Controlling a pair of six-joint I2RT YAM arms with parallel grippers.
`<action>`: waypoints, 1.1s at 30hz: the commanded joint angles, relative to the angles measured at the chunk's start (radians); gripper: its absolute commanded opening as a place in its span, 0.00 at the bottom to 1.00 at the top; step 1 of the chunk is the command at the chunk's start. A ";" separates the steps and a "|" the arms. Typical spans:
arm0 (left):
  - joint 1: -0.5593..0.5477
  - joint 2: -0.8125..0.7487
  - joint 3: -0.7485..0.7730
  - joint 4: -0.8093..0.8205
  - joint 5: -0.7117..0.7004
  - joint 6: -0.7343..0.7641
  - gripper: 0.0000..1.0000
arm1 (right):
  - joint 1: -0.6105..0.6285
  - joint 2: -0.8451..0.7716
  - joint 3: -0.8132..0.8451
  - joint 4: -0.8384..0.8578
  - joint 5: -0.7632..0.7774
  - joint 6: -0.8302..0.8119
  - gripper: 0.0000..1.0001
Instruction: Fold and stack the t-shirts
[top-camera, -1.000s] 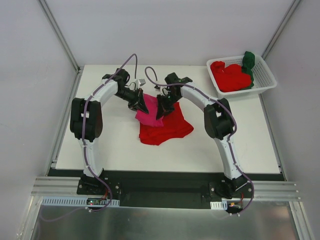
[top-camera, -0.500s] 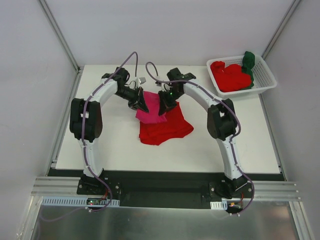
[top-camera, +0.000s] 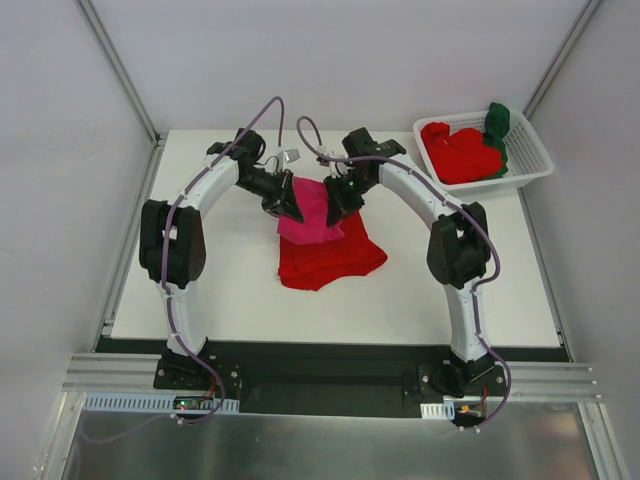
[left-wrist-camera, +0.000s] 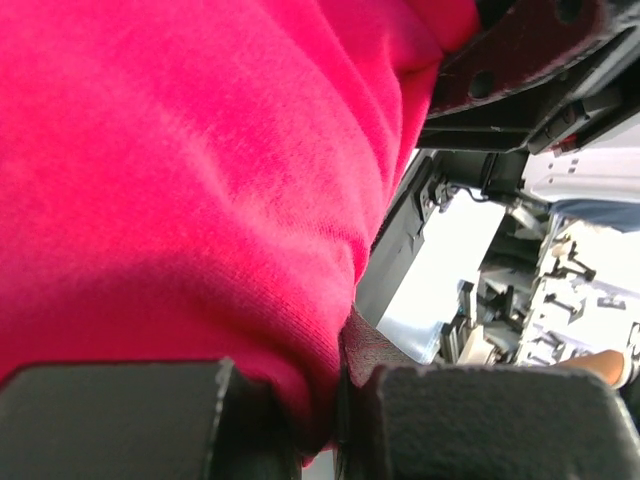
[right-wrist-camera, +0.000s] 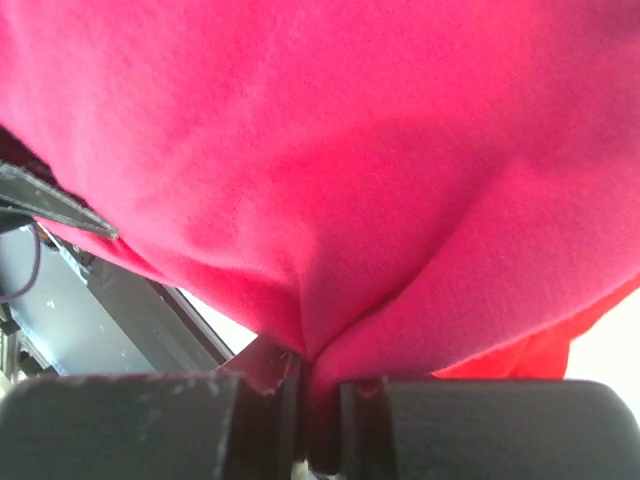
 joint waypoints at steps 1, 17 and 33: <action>-0.055 -0.097 -0.022 -0.079 0.025 0.070 0.00 | -0.032 -0.116 -0.036 -0.030 0.060 -0.048 0.01; -0.162 -0.139 -0.101 -0.086 -0.010 0.092 0.00 | -0.058 -0.242 -0.177 -0.086 0.132 -0.134 0.01; -0.230 -0.055 -0.067 -0.102 -0.016 0.100 0.00 | -0.069 -0.205 -0.172 -0.100 0.187 -0.173 0.01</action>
